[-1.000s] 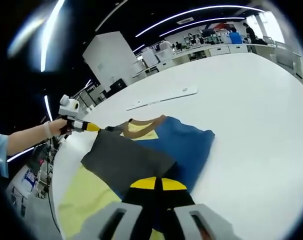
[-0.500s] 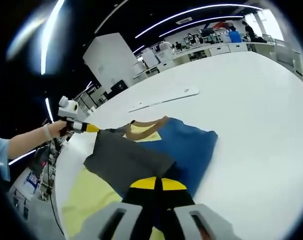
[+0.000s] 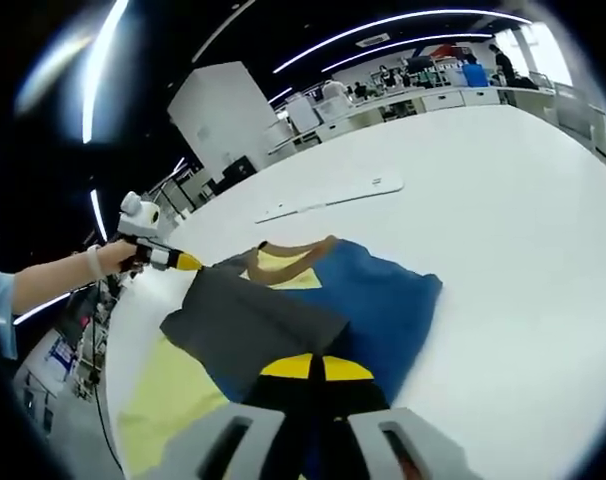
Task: Fold the garment on the visible template until the final outline fits inside the template.
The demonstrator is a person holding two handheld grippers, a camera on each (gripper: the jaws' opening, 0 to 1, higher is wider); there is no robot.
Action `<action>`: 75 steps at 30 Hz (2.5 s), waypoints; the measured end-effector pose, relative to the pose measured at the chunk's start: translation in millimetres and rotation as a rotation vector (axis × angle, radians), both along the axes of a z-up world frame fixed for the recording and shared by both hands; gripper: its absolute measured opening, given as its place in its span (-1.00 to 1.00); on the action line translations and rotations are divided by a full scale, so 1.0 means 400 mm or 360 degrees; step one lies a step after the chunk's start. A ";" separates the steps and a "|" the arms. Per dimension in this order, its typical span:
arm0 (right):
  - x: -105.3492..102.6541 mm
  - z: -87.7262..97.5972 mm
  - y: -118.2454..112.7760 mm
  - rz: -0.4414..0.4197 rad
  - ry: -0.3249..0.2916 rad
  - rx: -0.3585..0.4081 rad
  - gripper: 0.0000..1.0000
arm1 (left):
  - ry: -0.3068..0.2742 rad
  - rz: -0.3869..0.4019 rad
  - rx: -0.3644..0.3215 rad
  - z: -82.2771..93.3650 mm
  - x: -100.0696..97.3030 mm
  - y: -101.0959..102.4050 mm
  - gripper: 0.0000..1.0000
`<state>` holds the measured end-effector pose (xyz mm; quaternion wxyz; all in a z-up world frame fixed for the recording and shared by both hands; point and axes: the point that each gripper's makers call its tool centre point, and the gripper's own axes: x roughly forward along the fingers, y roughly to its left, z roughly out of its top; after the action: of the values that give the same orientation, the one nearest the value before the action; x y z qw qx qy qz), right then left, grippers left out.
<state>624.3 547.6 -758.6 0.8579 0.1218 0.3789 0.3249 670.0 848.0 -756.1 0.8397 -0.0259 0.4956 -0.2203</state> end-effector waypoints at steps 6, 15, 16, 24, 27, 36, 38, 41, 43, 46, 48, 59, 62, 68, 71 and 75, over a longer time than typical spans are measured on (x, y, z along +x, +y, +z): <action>0.001 -0.008 -0.005 0.0016 0.0005 -0.0042 -1.00 | -0.0019 0.0001 0.0037 -0.008 0.001 0.001 -1.00; 0.007 -0.020 -0.006 0.0020 0.0001 -0.0053 -1.00 | -0.0032 0.0019 0.0033 -0.013 0.004 0.004 -1.00; 0.005 -0.020 -0.005 0.0026 -0.0002 -0.0056 -1.00 | -0.0038 0.0020 0.0030 -0.013 0.004 0.003 -1.00; -0.006 -0.002 -0.012 0.0126 -0.0118 -0.0097 -0.70 | -0.0192 -0.0007 -0.0031 0.015 0.014 0.004 -0.80; -0.001 0.016 -0.010 0.0166 -0.0202 -0.0088 -0.45 | -0.0207 -0.0027 -0.0071 0.029 0.006 -0.004 -0.54; -0.021 0.033 -0.011 0.0207 -0.0323 -0.0145 0.75 | -0.0320 -0.0153 -0.0146 0.063 -0.040 -0.040 0.23; -0.027 0.031 -0.011 0.0211 -0.0313 -0.0145 0.78 | -0.0338 -0.0166 -0.0154 0.066 -0.052 -0.042 0.33; -0.032 0.031 -0.016 0.0221 -0.0315 -0.0164 0.81 | -0.0339 -0.0168 -0.0180 0.067 -0.070 -0.040 0.43; -0.039 0.033 -0.018 0.0226 -0.0309 -0.0169 0.81 | -0.0342 -0.0158 -0.0198 0.070 -0.083 -0.041 0.46; -0.053 0.047 -0.022 0.0232 -0.0317 -0.0174 0.81 | -0.0350 -0.0149 -0.0229 0.080 -0.112 -0.046 0.52; -0.060 0.050 -0.025 0.0231 -0.0309 -0.0173 0.81 | -0.0347 -0.0145 -0.0242 0.084 -0.133 -0.050 0.54; -0.132 0.065 -0.048 0.0240 -0.0298 -0.0168 0.77 | -0.0332 -0.0090 -0.0281 0.089 -0.266 -0.048 0.44; -0.152 0.067 -0.062 0.0237 -0.0294 -0.0170 0.74 | -0.0322 -0.0089 -0.0269 0.088 -0.303 -0.047 0.45; -0.209 0.073 -0.090 0.0219 -0.0286 -0.0152 0.72 | -0.0311 -0.0042 -0.0268 0.093 -0.362 -0.038 0.44; -0.231 0.076 -0.104 0.0214 -0.0283 -0.0148 0.73 | -0.0314 -0.0028 -0.0261 0.097 -0.388 -0.037 0.44; -0.255 0.081 -0.120 0.0203 -0.0282 -0.0149 0.72 | -0.0328 -0.0015 -0.0273 0.105 -0.424 -0.044 0.43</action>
<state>522.2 499.5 -726.1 0.8704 0.0281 0.3233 0.3702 500.2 830.2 -713.9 0.8799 -0.0726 0.3863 -0.2672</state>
